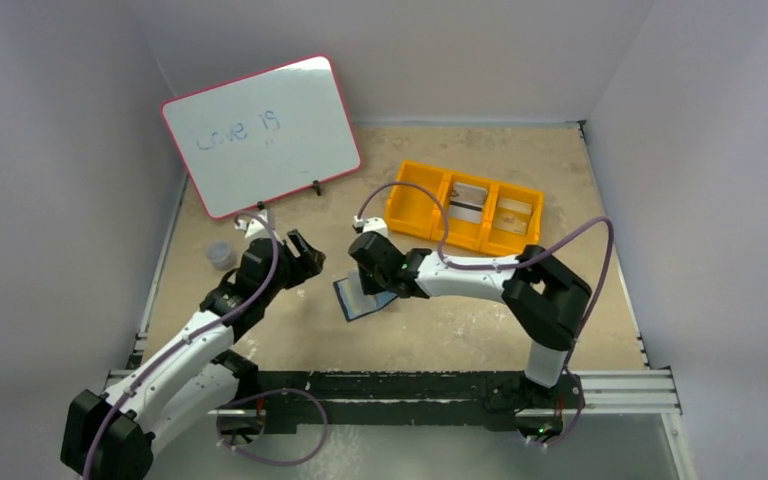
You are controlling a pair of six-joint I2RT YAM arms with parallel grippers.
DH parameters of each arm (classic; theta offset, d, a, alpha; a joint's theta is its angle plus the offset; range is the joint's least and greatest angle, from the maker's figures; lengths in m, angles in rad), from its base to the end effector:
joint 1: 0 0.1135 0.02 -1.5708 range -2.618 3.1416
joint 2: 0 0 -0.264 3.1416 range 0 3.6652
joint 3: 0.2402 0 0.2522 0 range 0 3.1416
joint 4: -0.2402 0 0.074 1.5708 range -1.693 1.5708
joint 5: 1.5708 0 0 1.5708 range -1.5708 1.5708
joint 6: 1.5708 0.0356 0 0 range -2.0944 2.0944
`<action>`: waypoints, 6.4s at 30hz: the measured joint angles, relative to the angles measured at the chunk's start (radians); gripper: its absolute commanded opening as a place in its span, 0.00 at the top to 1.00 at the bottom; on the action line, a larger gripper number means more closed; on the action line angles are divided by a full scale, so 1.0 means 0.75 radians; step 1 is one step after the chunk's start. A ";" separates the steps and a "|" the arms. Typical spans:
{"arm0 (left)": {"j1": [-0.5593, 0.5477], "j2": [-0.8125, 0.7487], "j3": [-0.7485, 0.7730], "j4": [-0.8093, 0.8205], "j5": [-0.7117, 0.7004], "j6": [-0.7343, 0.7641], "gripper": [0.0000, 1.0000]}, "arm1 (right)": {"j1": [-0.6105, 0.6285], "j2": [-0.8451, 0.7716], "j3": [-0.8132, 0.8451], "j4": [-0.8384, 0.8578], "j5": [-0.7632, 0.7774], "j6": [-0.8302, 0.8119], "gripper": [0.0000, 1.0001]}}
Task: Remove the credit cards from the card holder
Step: Adjust the card holder at the center of the board.
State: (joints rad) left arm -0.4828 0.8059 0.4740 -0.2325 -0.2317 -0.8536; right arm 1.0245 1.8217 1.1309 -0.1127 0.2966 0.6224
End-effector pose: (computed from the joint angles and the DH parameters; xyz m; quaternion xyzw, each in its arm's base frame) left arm 0.1633 -0.0764 0.2228 -0.2152 0.8450 -0.2173 0.4387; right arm 0.2102 0.3258 0.1816 -0.1290 0.9097 0.1784 0.3521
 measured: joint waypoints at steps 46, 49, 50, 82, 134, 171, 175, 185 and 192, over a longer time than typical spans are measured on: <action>-0.178 0.716 -0.154 1.114 0.568 -0.309 0.40 | -0.349 -0.171 -0.427 0.552 -0.661 0.184 0.79; -0.186 0.746 -0.154 1.147 0.567 -0.315 0.40 | -0.351 -0.263 -0.480 0.543 -0.627 0.196 0.72; -0.187 0.757 -0.154 1.156 0.567 -0.316 0.40 | -0.352 -0.303 -0.494 0.537 -0.614 0.200 0.72; -0.310 1.065 0.058 1.218 0.426 -0.354 0.45 | -0.358 -0.970 -0.792 0.615 -0.579 0.060 0.67; -0.317 1.040 -0.025 1.155 0.352 -0.442 0.65 | -0.496 -0.248 -1.157 1.700 -0.498 0.908 0.47; -0.416 1.146 0.204 0.872 0.229 -0.226 0.67 | -0.576 -0.319 -0.989 1.346 -0.481 0.846 0.46; -0.422 1.146 0.211 0.861 0.228 -0.208 0.67 | -0.602 -0.212 -0.973 1.420 -0.542 0.857 0.45; -0.425 1.147 0.239 0.812 0.219 -0.172 0.68 | -0.616 -0.182 -0.924 1.406 -0.535 0.869 0.45; -0.426 1.149 0.251 0.789 0.218 -0.161 0.68 | -0.617 -0.276 -0.919 1.289 -0.443 0.866 0.45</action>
State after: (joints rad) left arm -0.8021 1.6676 0.6624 0.3592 -0.0685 -0.9745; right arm 0.5617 1.6146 0.4416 0.8539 -0.0353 1.2720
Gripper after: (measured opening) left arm 0.322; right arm 0.547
